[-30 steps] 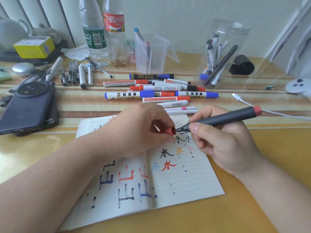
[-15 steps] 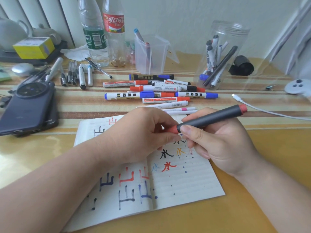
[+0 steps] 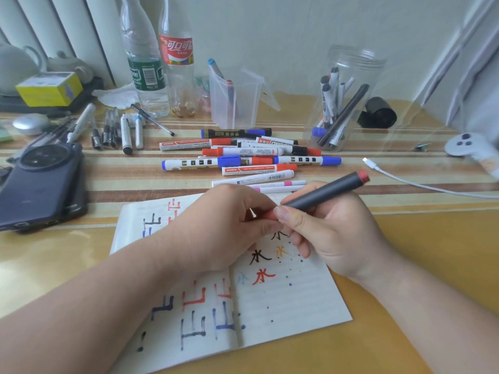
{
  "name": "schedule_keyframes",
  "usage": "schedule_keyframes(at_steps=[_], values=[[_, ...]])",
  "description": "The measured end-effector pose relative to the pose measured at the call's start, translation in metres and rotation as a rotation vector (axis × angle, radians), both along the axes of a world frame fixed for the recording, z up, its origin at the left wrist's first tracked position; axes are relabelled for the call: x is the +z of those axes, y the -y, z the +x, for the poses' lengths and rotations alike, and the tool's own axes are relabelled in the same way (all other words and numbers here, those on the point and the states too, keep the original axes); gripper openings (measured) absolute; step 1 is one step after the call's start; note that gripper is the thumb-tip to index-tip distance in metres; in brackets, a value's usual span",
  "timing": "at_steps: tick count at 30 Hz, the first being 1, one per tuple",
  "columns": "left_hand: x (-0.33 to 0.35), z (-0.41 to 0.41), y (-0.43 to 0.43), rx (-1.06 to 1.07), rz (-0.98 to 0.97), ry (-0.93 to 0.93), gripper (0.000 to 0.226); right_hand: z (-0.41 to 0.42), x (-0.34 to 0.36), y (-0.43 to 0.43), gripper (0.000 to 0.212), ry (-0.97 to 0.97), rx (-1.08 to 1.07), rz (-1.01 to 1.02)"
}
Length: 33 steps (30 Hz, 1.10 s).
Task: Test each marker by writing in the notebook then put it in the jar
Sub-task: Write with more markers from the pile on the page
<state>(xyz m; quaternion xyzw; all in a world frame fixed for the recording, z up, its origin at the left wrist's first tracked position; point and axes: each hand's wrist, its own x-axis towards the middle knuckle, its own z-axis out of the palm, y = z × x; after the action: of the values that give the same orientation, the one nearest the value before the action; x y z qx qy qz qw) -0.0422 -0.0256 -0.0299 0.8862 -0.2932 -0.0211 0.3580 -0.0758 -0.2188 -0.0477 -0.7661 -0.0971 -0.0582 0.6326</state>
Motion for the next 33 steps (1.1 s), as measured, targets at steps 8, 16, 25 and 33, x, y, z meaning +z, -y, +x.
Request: schedule_keyframes(at_steps=[8, 16, 25, 33], values=[[-0.001, 0.004, 0.002, 0.155, -0.082, 0.067, 0.015, 0.002, 0.022, -0.001, 0.019, 0.249, -0.225, 0.143], [-0.004, 0.003, 0.006, 0.178, -0.227, 0.071, 0.052, 0.038, 0.076, -0.001, 0.049, 0.635, -0.310, -0.132], [-0.012, 0.009, 0.003, 0.205, -0.151, 0.112, 0.041, 0.139, 0.118, 0.034, 0.034, 1.127, -0.701, -0.290], [-0.014, 0.012, 0.005, 0.222, -0.108, 0.097, 0.030, 0.167, 0.106, 0.070, 0.047, 0.674, -0.843, -0.274]])
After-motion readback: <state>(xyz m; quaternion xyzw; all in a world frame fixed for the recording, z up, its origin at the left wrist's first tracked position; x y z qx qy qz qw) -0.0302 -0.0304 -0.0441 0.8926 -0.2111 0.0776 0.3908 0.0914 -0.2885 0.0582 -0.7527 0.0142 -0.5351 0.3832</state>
